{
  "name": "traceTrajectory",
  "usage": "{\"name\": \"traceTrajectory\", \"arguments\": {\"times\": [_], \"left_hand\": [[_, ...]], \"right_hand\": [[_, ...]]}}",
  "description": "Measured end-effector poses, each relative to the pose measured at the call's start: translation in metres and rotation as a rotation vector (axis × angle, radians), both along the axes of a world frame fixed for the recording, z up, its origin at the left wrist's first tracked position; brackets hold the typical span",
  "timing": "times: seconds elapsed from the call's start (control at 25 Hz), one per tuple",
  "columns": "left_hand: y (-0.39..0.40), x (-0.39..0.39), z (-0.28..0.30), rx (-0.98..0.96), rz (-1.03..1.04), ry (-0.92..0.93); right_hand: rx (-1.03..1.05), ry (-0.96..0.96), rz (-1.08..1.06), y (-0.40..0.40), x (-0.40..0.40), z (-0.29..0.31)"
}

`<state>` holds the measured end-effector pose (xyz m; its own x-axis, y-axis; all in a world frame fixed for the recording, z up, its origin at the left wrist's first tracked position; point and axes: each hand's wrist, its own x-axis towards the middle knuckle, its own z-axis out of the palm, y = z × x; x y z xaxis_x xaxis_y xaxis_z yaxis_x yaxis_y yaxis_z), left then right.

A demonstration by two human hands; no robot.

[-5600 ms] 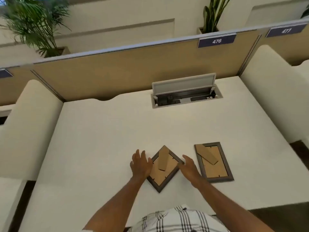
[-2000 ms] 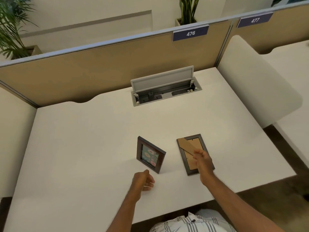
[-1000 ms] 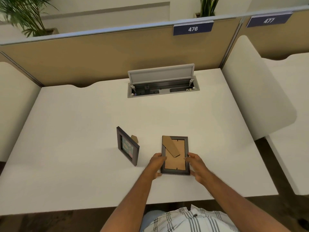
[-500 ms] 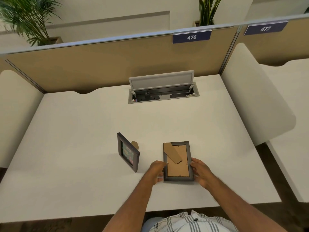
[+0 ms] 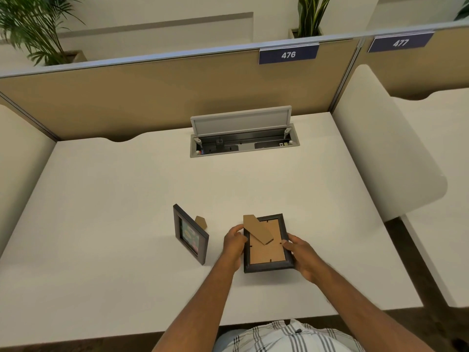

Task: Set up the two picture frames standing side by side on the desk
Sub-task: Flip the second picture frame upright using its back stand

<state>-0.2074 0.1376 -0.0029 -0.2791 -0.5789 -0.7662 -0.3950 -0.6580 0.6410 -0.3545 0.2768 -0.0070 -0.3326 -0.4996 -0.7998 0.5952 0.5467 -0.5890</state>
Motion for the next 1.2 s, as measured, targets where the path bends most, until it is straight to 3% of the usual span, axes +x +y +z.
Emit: {"name": "traceTrajectory", "arguments": {"times": [0.28,0.48,0.72,1.2], "left_hand": [[-0.014,-0.007,0.002,-0.112,-0.067,0.119],[-0.020,-0.007,0.004,-0.048,-0.017,0.312],[-0.024,-0.014,-0.001,0.087,0.121,0.217],[-0.020,-0.016,-0.008,0.116,0.165,0.178]], "right_hand": [[0.005,-0.164,-0.154,-0.019,-0.021,0.016],[-0.127,-0.342,-0.301,-0.033,-0.033,0.017],[-0.225,-0.443,-0.365,-0.040,-0.030,0.016],[-0.216,-0.399,-0.360,-0.036,-0.021,0.015]]}}
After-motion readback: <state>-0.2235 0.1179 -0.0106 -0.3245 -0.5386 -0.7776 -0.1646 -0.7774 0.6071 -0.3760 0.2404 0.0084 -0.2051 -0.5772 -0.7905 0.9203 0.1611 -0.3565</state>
